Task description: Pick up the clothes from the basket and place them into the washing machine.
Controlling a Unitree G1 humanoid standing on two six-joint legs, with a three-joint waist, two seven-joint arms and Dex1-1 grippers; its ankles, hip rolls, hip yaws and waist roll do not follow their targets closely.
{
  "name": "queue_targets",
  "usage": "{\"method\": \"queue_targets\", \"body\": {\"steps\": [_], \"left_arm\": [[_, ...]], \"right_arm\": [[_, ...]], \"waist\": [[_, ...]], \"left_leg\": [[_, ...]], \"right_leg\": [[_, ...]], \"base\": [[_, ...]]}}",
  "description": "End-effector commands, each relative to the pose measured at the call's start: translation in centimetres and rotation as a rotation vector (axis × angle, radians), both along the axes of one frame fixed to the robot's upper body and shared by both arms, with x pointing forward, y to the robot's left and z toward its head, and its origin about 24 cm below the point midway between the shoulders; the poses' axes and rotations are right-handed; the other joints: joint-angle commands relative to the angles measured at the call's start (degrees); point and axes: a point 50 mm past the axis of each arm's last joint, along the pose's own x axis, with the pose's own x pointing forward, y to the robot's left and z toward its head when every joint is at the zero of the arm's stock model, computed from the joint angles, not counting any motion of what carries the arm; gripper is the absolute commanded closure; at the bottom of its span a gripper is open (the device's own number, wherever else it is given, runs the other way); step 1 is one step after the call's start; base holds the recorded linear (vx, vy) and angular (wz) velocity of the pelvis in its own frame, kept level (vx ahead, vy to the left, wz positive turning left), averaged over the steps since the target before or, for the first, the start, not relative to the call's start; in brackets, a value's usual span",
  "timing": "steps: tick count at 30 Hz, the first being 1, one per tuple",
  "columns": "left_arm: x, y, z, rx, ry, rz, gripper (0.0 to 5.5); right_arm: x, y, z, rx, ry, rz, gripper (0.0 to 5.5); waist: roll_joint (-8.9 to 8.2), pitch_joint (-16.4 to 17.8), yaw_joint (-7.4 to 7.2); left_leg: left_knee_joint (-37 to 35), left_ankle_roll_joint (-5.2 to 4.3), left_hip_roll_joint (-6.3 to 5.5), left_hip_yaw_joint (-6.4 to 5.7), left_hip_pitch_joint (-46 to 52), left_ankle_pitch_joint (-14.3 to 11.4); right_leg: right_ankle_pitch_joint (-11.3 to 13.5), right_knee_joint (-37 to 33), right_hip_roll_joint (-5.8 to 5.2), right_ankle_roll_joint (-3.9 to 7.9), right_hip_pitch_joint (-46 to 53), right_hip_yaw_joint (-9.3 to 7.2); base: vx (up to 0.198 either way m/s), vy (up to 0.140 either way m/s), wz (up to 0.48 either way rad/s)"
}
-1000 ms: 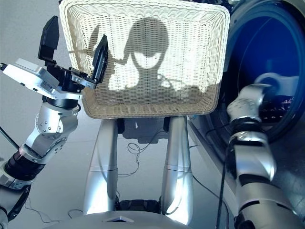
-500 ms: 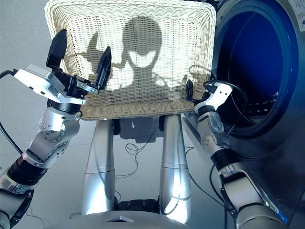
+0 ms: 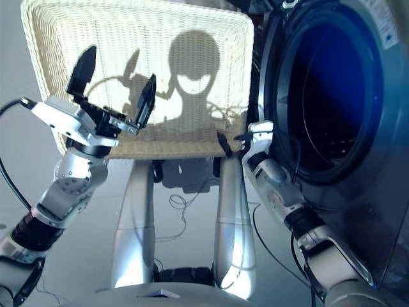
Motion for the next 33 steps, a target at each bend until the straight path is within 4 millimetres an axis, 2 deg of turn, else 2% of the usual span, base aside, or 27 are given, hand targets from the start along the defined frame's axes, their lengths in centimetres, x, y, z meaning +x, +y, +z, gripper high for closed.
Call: {"method": "queue_targets", "body": {"steps": [1, 4, 6, 8, 11, 13, 14, 16, 17, 18, 19, 21, 23, 24, 26, 28, 29, 33], "left_arm": [[-0.5, 0.7, -1.4, -0.113, 0.073, -0.051, 0.00], [0.4, 1.3, -6.5, -0.164, 0.311, -0.032, 0.00], [0.7, 1.6, -8.8, -0.189, 0.415, -0.022, 0.00], [0.8, 2.4, -12.6, -0.178, 0.560, 0.045, 0.00], [-0.1, 3.8, -17.3, -0.139, 0.733, 0.164, 0.00], [-0.3, 4.2, -18.1, -0.139, 0.762, 0.181, 0.00], [-1.4, 5.2, -20.4, -0.134, 0.855, 0.240, 0.00], [-2.0, 5.8, -21.0, -0.119, 0.876, 0.274, 0.00], [-3.7, 6.7, -23.2, -0.127, 0.975, 0.321, 0.00], [-3.7, 6.7, -23.2, -0.127, 0.975, 0.321, 0.00], [-5.6, 7.5, -25.0, -0.108, 1.061, 0.356, 0.00], [-7.9, 8.0, -26.9, -0.080, 1.167, 0.393, 0.00], [-10.2, 8.7, -28.7, -0.023, 1.275, 0.433, 0.00], [-10.2, 8.7, -28.7, -0.023, 1.275, 0.433, 0.00], [-13.1, 9.1, -30.6, 0.025, 1.413, 0.472, 0.00], [-13.7, 9.3, -30.9, 0.036, 1.438, 0.481, 0.00], [-15.1, 9.6, -31.7, 0.076, 1.505, 0.512, 0.00], [-16.2, 9.5, -32.3, 0.119, 1.562, 0.550, 0.00]], "right_arm": [[-1.1, -1.0, 0.2, -0.066, -0.093, -0.033, 0.00], [-1.7, -2.7, -2.7, -0.126, 0.007, -0.131, 0.00], [-2.2, -3.8, -4.3, -0.070, 0.084, -0.213, 0.00], [-3.1, -4.6, -6.6, -0.064, 0.171, -0.294, 0.00], [-4.6, -5.3, -9.1, -0.109, 0.274, -0.351, 0.00], [-5.1, -5.5, -9.7, -0.098, 0.302, -0.370, 0.00], [-6.6, -6.1, -11.5, -0.095, 0.383, -0.436, 0.00], [-7.3, -6.1, -12.0, -0.096, 0.410, -0.446, 0.00], [-9.0, -6.4, -13.4, -0.061, 0.479, -0.485, 0.00], [-9.0, -6.4, -13.4, -0.061, 0.480, -0.485, 0.00], [-10.8, -6.7, -14.7, -0.051, 0.552, -0.506, 0.00], [-12.3, -6.8, -15.7, -0.036, 0.607, -0.517, 0.00], [-13.8, -7.0, -16.6, -0.036, 0.669, -0.523, 0.00], [-13.8, -7.0, -16.6, -0.036, 0.669, -0.523, 0.00], [-15.7, -7.0, -17.7, -0.054, 0.742, -0.531, 0.00], [-16.1, -7.1, -17.9, -0.054, 0.759, -0.535, 0.00], [-17.4, -7.2, -18.5, -0.043, 0.806, -0.569, 0.00], [-18.6, -7.0, -19.2, -0.041, 0.858, -0.589, 0.00]], "waist": [[-1.00, -0.94, -0.51], [-1.24, -0.94, -0.31], [-1.28, -0.95, -0.11], [-1.24, -1.80, 0.06], [-1.48, -4.00, 0.20], [-1.62, -5.15, 0.21], [-1.77, -7.50, 0.09], [-1.76, -8.46, 0.08], [-1.55, -10.71, 0.08], [-1.55, -10.61, 0.09], [-1.41, -12.71, 0.22], [-1.25, -14.58, 0.21], [-1.13, -16.56, 0.22], [-1.12, -16.53, 0.21], [-0.88, -19.12, 0.20], [-0.89, -19.73, 0.16], [-1.01, -20.94, 0.23], [-1.26, -22.88, 0.29]], "left_leg": [[-14.68, 3.00, -2.50, 4.55, 9.96, 6.83], [-20.45, 2.71, -2.60, 3.94, 18.93, 7.88], [-23.55, 2.58, -2.48, 3.90, 24.59, 8.33], [-27.44, 2.41, -2.24, 3.81, 31.13, 8.90], [-31.61, 1.99, -2.19, 3.35, 38.45, 9.54], [-33.22, 1.94, -2.15, 3.16, 40.39, 9.87], [-35.93, 1.86, -2.02, 3.07, 44.25, 10.16], [-37.67, 1.80, -1.99, 3.11, 46.36, 10.32], [-39.95, 1.65, -1.86, 3.38, 49.44, 10.53], [-40.06, 1.65, -1.85, 3.38, 49.64, 10.55], [-42.08, 1.57, -1.60, 3.55, 52.40, 10.80], [-44.12, 1.39, -1.49, 3.82, 54.82, 11.21], [-45.72, 1.25, -1.28, 3.91, 56.59, 11.48], [-45.74, 1.24, -1.28, 3.91, 56.64, 11.48], [-46.40, 0.83, -0.89, 3.81, 58.14, 11.36], [-46.40, 0.76, -0.78, 3.81, 58.56, 11.22], [-46.40, 0.75, -0.61, 3.59, 59.44, 11.05], [-46.40, 0.67, -0.41, 3.62, 61.01, 10.41]], "right_leg": [[2.96, -8.12, 1.19, -0.66, 8.95, -4.93], [3.90, -13.81, 0.67, -0.18, 17.71, -5.88], [4.50, -17.11, 0.33, 0.08, 23.43, -6.41], [5.23, -21.00, 0.17, 0.32, 29.64, -6.91], [6.13, -25.59, 0.07, 0.41, 37.31, -7.57], [6.47, -27.05, 0.13, 0.47, 39.29, -7.78], [6.95, -29.94, -0.01, 0.70, 43.47, -8.17], [6.98, -31.37, 0.03, 0.78, 45.39, -8.29], [7.16, -33.42, -0.04, 0.93, 48.31, -8.55], [7.17, -33.50, -0.02, 0.92, 48.50, -8.56], [7.39, -35.14, -0.17, 1.06, 50.93, -8.82], [7.83, -36.84, -0.33, 1.35, 53.28, -9.14], [8.09, -38.25, -0.43, 1.54, 55.10, -9.31], [8.10, -38.29, -0.42, 1.54, 55.17, -9.32], [8.12, -39.62, -0.58, 1.71, 57.09, -9.59], [8.05, -39.81, -0.58, 1.75, 57.66, -9.78], [7.77, -39.80, -0.58, 1.70, 58.78, -9.86], [6.92, -39.79, -0.53, 1.66, 60.68, -10.35]], "base": [[0.140, -0.007, 0.022], [0.140, -0.018, 0.011], [0.147, 0.006, -0.014], [0.164, 0.014, -0.014], [0.162, -0.004, -0.047], [0.142, -0.006, 0.005], [0.186, 0.015, 0.044], [0.183, 0.021, 0.020], [0.117, 0.020, -0.015], [0.221, 0.031, -0.024], [0.152, 0.019, 0.011], [0.169, 0.021, 0.028], [0.101, 0.012, 0.055], [0.090, 0.012, 0.018], [0.100, 0.008, -0.024], [0.067, -0.007, -0.013], [0.089, -0.015, 0.004], [0.076, -0.013, 0.072]]}}
